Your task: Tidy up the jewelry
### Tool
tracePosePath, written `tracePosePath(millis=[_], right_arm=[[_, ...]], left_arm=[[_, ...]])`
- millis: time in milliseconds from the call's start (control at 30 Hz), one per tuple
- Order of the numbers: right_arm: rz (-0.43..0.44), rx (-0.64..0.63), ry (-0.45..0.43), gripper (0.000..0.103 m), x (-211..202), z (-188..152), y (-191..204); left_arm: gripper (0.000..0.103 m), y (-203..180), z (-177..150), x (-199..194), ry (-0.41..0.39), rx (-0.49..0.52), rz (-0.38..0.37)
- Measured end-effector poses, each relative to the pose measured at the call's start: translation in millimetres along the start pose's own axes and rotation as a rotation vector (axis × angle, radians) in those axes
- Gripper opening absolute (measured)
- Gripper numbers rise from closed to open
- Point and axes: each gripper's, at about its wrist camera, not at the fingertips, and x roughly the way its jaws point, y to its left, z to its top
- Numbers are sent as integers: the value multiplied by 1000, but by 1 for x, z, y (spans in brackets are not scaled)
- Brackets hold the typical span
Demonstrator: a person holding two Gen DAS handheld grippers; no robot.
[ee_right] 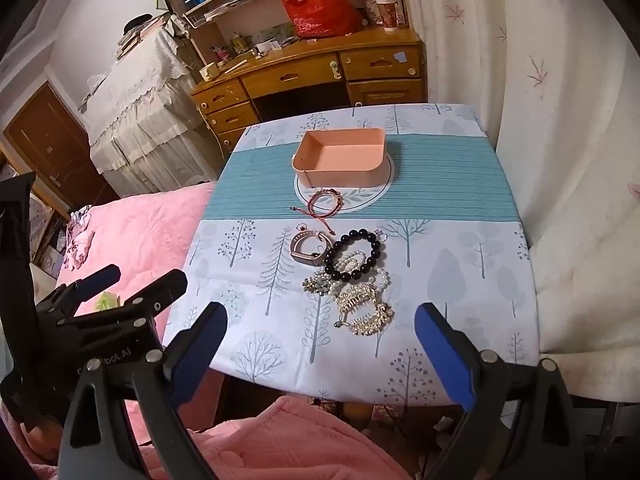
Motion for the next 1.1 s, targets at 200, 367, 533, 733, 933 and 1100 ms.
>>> tracePosePath(millis=[200, 367, 533, 733, 933, 1100], right_arm=[[1, -5, -21, 95, -2, -5, 5], [2, -10, -23, 96, -8, -7, 8], [0, -29, -17, 96, -5, -11, 20], [10, -40, -21, 96, -4, -11, 25], [7, -70, -31, 96, -4, -9, 34], [1, -71, -33, 96, -5, -8, 36]], left_arm=[[102, -7, 0, -4, -6, 4, 4], [102, -13, 6, -9, -17, 34, 4], [102, -7, -2, -15, -36, 72, -2], [102, -1, 1, -20, -54, 53, -10], [102, 4, 3, -23, -72, 40, -13], [102, 4, 6, -22, -75, 43, -14]])
